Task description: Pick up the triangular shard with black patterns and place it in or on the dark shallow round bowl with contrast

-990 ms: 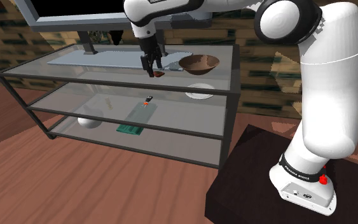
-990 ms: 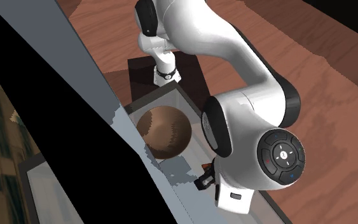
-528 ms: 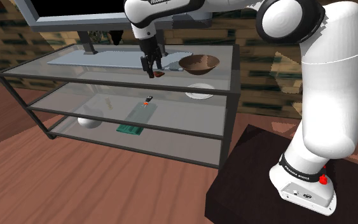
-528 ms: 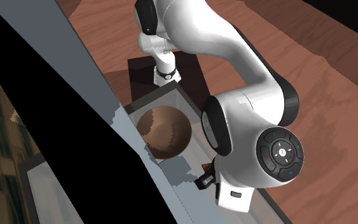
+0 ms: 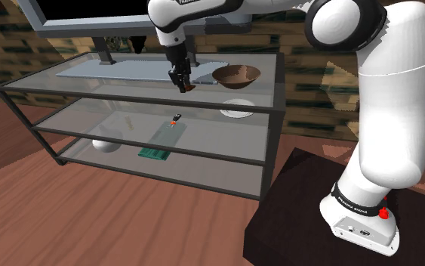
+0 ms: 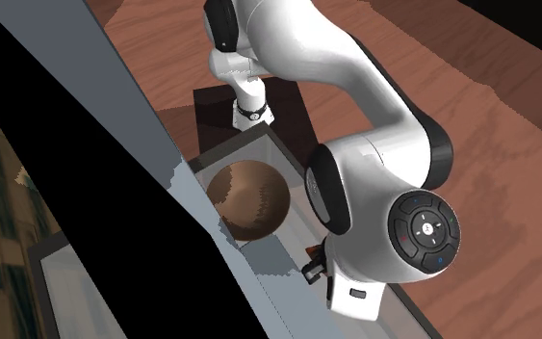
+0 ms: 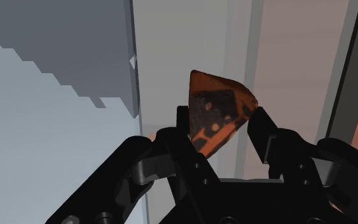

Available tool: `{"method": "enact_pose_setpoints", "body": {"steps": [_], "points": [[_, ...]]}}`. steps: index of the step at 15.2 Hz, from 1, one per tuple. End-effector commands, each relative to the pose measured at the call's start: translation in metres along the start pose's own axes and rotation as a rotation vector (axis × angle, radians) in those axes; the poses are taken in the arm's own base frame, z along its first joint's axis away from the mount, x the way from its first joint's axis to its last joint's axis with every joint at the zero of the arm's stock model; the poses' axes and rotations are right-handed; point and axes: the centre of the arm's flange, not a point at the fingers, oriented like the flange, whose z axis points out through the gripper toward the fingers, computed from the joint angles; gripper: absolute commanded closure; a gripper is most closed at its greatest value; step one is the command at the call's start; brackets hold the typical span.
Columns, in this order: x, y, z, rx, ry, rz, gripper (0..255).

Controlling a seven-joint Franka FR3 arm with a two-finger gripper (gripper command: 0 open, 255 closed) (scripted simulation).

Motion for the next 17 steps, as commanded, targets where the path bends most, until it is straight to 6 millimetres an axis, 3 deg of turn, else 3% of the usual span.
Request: {"method": "enact_pose_setpoints", "body": {"steps": [1,3,17], "points": [[-0.002,0.004,0.006,-0.001,-0.013,0.006,255],[0.001,0.003,0.006,-0.001,-0.013,0.006,255],[-0.005,0.005,-0.068,-0.001,-0.013,0.006,255]]}}
